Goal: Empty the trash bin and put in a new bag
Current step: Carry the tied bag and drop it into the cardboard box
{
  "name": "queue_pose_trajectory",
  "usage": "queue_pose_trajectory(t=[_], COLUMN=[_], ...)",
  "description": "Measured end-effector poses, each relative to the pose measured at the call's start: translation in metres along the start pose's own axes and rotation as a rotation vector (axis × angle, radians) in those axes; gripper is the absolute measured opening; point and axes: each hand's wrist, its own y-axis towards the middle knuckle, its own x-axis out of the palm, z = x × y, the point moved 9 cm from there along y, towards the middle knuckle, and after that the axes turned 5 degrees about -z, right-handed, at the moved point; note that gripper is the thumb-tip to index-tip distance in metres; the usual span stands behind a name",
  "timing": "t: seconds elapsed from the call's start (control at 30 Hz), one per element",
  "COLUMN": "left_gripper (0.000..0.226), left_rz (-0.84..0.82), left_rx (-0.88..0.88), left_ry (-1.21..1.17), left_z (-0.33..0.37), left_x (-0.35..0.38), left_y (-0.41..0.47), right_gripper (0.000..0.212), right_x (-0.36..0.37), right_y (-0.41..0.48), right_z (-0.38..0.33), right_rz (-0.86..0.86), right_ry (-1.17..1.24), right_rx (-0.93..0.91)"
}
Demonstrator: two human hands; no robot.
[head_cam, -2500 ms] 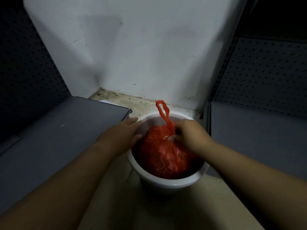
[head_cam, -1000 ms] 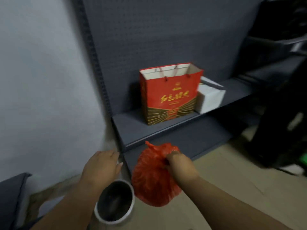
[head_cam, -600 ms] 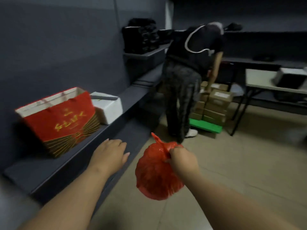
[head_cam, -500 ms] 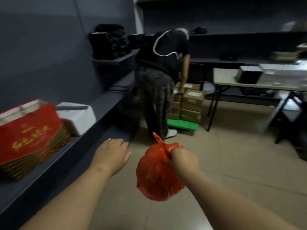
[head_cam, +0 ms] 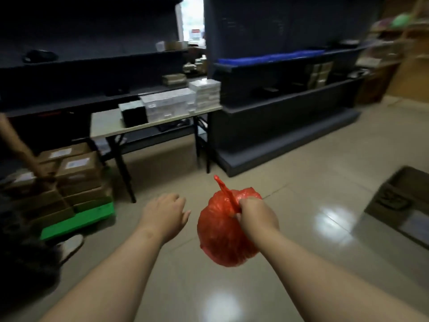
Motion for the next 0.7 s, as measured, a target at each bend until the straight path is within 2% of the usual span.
queue_pose_trajectory(t=[0.17, 0.4, 0.57, 0.7], left_gripper=[0.043, 0.044, 0.044, 0.043], left_rz=[0.017, 0.054, 0.068, 0.098], left_rx=[0.273, 0.608, 0.814, 0.97], left_ry=[0.014, 0.025, 0.034, 0.064], left_z=[0.137, 0.303, 0.405, 0.483], left_x=[-0.025, -0.04, -0.049, -0.061], left_y=[0.102, 0.212, 0.298, 0.35], right_gripper=[0.027, 0.028, 0.034, 0.031], right_x=[-0.06, -0.115, -0.145, -0.171], right_y=[0.018, 0.038, 0.063, 0.073], right_z=[0.134, 0.296, 0.395, 0.456], right_rz=[0.135, 0.222, 0.285, 0.401], right_ry=[0.049, 0.083, 0.107, 0.148], right_rx=[0.261, 0.624, 0.913, 1.063])
